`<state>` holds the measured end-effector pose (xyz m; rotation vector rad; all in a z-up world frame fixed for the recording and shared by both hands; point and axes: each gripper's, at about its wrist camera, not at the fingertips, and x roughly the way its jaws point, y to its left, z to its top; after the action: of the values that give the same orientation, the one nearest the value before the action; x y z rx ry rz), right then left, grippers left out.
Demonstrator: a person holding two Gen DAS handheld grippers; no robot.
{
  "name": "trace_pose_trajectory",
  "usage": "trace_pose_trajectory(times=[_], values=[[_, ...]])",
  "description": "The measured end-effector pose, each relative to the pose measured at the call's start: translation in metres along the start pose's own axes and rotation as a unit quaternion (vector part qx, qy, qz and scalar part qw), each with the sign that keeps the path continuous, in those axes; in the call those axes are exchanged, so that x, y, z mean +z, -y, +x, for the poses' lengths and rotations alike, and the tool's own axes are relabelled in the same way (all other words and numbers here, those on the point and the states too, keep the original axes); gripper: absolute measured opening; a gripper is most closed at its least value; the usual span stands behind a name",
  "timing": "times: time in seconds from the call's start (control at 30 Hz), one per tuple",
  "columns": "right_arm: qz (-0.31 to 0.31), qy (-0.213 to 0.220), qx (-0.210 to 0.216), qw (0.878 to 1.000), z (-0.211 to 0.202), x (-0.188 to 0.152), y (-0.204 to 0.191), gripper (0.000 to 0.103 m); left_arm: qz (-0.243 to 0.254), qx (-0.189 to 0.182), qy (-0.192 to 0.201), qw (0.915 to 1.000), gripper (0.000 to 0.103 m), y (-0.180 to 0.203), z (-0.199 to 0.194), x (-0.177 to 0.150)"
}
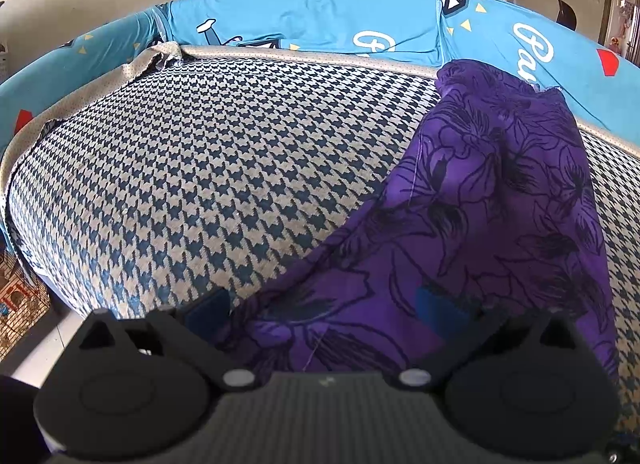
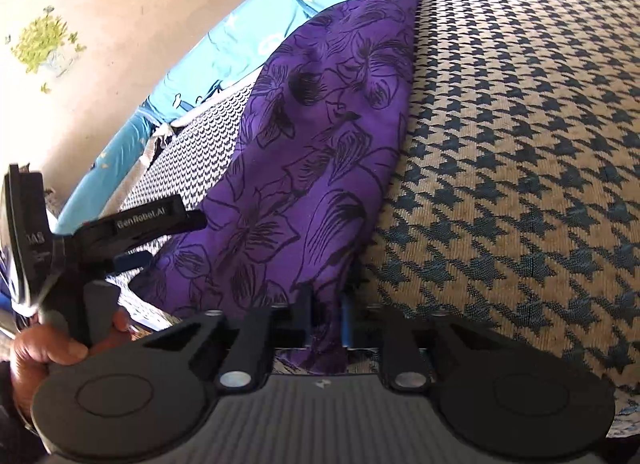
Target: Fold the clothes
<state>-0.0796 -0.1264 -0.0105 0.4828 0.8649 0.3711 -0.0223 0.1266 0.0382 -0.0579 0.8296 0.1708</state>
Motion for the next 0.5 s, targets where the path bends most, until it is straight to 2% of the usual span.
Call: trace_pose_trajectory(times=[0.23, 0.3, 0.43, 0.5], values=[[-0.028, 0.013, 0.026, 0.999, -0.025, -0.004, -0.009, 0.009, -0.006, 0.011, -0.001, 0.9999, 0.103, -0.002, 0.002, 0.001], [-0.026, 0.008, 0.018, 0.999, -0.030, -0.009, -0.006, 0.009, -0.009, 0.016, -0.002, 0.9998, 0.103, -0.004, 0.003, 0.002], [-0.033, -0.022, -0.036, 0.999, -0.022, -0.018, -0.001, 0.007, -0.007, 0.032, -0.003, 0.9995, 0.103, -0.003, 0.005, 0.002], [-0.052, -0.016, -0.041, 0.998, -0.023, -0.018, -0.007, 0.007, -0.004, 0.041, 0.001, 0.9992, 0.103, -0.002, 0.005, 0.002]])
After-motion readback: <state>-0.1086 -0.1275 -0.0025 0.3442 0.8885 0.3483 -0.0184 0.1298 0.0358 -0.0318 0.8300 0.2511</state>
